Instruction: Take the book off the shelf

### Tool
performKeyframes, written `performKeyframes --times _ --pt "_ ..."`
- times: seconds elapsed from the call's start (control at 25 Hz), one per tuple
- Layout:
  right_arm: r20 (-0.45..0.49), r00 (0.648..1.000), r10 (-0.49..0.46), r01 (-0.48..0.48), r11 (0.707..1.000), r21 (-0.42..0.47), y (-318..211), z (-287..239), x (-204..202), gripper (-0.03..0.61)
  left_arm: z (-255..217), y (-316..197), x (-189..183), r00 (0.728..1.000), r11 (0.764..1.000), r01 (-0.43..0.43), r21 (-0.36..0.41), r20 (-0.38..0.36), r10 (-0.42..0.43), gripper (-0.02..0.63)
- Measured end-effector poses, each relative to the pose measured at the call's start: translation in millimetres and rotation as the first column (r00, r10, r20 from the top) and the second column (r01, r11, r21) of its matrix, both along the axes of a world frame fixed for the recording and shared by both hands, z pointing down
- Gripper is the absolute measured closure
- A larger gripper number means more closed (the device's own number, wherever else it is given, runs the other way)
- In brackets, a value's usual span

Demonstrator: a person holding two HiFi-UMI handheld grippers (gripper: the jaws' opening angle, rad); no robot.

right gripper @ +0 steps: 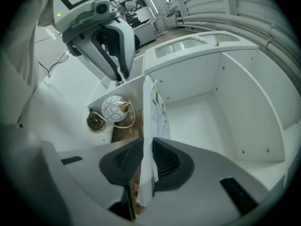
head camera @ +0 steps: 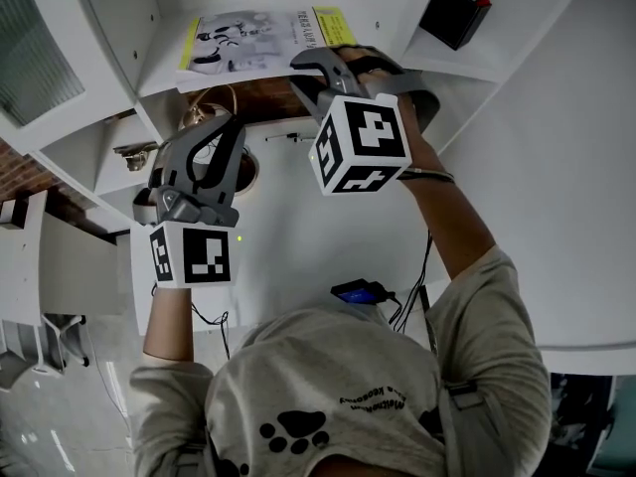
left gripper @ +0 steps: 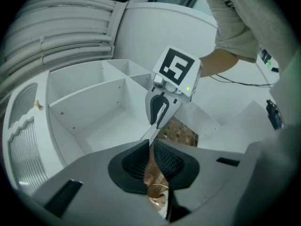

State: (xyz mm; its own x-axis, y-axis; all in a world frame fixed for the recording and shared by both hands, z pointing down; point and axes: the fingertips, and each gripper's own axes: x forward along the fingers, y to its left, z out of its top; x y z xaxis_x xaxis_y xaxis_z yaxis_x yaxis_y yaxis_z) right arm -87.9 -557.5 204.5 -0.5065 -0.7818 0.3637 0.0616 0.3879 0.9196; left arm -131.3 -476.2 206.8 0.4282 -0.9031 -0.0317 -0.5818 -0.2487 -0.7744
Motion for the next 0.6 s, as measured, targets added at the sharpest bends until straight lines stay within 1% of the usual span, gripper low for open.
performKeyframes --times 0.04,0.08,0.12,0.16,0.2,0.24,0.32,0.36,0.44,0.6 --pt "0.0 1.0 -0.004 0.004 1.0 -0.001 5.7 -2.0 0.3 0.506 -0.9 -1.3 -1.2 0.999 1.0 0.018 0.007 0.035 -0.019 0.591" --pt "0.002 1.0 -0.007 0.008 1.0 -0.002 10.6 -2.0 1.2 0.506 0.6 -4.3 -1.4 0.996 0.999 0.04 0.015 0.079 -0.041 0.542" --pt "0.006 1.0 -0.011 0.011 1.0 -0.001 15.0 -0.1 2.8 0.506 4.3 -8.8 -0.5 0.989 0.998 0.065 0.026 0.133 -0.068 0.462" --pt "0.009 1.0 -0.015 0.015 1.0 0.001 18.8 3.1 5.1 0.506 9.1 -14.4 0.9 0.975 0.994 0.096 0.044 0.197 -0.102 0.384" --pt "0.011 1.0 -0.019 0.019 1.0 0.004 22.4 6.7 7.5 0.506 13.7 -20.5 2.1 0.953 0.989 0.131 0.069 0.267 -0.145 0.311" --pt "0.013 1.0 -0.023 0.022 1.0 0.006 25.7 9.9 9.6 0.506 17.0 -26.8 2.7 0.922 0.981 0.167 0.102 0.336 -0.192 0.284" --pt "0.013 1.0 -0.028 0.028 1.0 0.011 31.6 13.0 11.9 0.506 17.7 -39.9 2.7 0.855 0.961 0.22 0.167 0.442 -0.272 0.259" --pt "0.014 0.999 -0.03 0.029 0.999 0.013 34.2 13.0 12.2 0.506 16.2 -47.0 2.6 0.829 0.954 0.233 0.188 0.474 -0.296 0.259" --pt "0.015 0.999 -0.03 0.03 0.999 0.016 39.5 12.1 12.3 0.506 14.8 -62.2 2.1 0.797 0.948 0.244 0.203 0.515 -0.315 0.259" --pt "0.012 0.999 -0.031 0.031 0.999 0.019 50.0 12.8 11.7 0.506 17.9 -79.3 2.3 0.756 0.946 0.241 0.216 0.57 -0.323 0.261"
